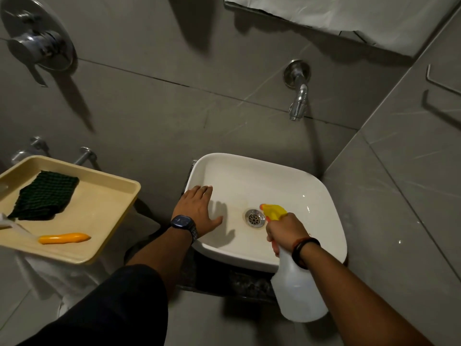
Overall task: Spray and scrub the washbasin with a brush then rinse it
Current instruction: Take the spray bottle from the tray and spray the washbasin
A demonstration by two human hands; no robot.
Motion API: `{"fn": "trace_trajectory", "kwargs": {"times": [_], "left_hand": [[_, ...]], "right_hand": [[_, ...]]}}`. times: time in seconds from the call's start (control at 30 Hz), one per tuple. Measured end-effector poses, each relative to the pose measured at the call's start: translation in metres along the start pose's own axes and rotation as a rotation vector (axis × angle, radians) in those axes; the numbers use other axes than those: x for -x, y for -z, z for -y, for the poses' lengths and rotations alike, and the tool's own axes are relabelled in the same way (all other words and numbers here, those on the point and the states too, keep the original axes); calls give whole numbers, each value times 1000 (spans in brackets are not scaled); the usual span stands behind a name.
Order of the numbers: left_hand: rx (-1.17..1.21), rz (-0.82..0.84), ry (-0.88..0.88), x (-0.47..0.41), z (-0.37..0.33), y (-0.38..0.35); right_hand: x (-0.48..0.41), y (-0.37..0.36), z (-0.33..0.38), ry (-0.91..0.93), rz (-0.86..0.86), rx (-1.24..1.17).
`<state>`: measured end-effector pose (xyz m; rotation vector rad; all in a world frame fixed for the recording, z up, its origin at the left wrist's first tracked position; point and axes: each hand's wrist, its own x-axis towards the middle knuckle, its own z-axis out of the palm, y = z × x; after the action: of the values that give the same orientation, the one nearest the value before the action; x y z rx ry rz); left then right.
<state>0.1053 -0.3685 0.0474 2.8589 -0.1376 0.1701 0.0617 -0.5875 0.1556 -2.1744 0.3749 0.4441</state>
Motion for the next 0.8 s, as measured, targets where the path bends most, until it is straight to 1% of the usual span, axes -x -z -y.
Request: {"fn": "trace_trajectory", "kwargs": {"times": [0.1,0.27,0.37,0.57,0.67,0.8], "left_hand": [[2,-2,6,0,0,-1],[3,4,-1,-1,0,-1],[8,1,-5,-1,0,0],[9,10,6,-1,0,-1],[13,15,5,0,1,0],[49,-1,-7,0,1,4]], "right_hand": [[-4,9,1,36,-110,-5],[-11,30,-16,-76,-253,-1],[-13,38,-28,-157,-234,3],[-8,37,-44,-146,-219,33],[-4,35,-40,-108,-231,13],[3,24,-11,0,-232,11]]}}
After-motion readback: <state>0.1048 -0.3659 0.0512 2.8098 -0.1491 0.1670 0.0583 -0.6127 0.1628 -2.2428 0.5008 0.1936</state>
